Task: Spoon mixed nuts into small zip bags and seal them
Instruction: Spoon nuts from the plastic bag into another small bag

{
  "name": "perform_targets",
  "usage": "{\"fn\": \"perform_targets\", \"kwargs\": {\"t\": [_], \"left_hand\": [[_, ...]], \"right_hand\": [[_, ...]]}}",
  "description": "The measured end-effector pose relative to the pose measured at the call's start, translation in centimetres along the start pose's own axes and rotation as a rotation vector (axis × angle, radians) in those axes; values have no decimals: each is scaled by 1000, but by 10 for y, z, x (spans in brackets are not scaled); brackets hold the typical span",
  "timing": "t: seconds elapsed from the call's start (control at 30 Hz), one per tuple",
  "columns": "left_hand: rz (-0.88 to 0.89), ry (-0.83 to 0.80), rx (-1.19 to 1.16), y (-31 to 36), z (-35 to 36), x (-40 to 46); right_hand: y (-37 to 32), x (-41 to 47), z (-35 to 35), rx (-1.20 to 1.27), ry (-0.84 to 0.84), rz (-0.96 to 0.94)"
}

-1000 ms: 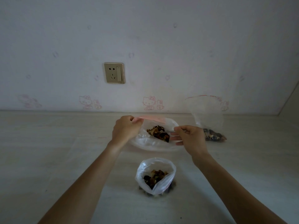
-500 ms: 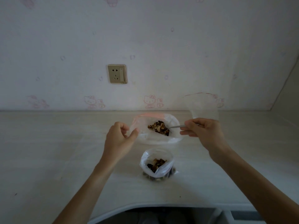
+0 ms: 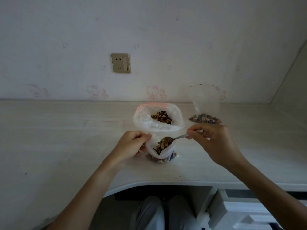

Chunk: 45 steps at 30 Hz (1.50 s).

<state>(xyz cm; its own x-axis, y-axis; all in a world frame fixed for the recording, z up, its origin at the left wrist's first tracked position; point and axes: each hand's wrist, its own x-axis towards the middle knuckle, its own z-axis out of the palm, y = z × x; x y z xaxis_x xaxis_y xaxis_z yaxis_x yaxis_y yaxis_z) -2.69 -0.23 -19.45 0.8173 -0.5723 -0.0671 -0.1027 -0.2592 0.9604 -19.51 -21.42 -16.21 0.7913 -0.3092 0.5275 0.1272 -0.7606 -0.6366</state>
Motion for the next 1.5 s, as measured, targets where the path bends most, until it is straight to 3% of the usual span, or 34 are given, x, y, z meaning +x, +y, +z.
{"fn": "perform_targets", "kwargs": {"t": [0.13, 0.23, 0.37, 0.57, 0.7, 0.8, 0.9, 1.03, 1.1, 1.23, 1.4, 1.5], "left_hand": [[-4, -1, -54, -2, 0, 6], [-6, 29, -60, -8, 1, 9], [19, 49, -74, -18, 4, 12], [24, 69, -14, -26, 5, 17], [35, 63, 11, -28, 5, 17], [46, 69, 19, -28, 5, 16], [52, 64, 16, -28, 6, 16], [42, 85, -5, -28, 7, 16], [21, 74, -25, -26, 6, 16], [-81, -42, -92, -16, -1, 11], [-184, -113, -10, -10, -13, -3], [-233, -164, -29, -6, -13, -10]], "right_hand": [[-6, -9, -5, -386, -18, -546], [-6, -9, -4, -424, 22, -626], [-3, 0, -2, -192, 133, -372], [22, 46, 24, 311, 294, 317], [47, 64, 50, 417, 287, 532], [63, 67, 69, 310, 249, 584], [77, 64, 72, 92, 212, 516], [84, 64, 56, -184, 61, 507], [82, 62, 48, -259, 87, 503], [70, 54, 38, -74, 153, 456], [41, 36, 35, 260, -267, 619], [30, 31, 41, 353, -392, 681]]}}
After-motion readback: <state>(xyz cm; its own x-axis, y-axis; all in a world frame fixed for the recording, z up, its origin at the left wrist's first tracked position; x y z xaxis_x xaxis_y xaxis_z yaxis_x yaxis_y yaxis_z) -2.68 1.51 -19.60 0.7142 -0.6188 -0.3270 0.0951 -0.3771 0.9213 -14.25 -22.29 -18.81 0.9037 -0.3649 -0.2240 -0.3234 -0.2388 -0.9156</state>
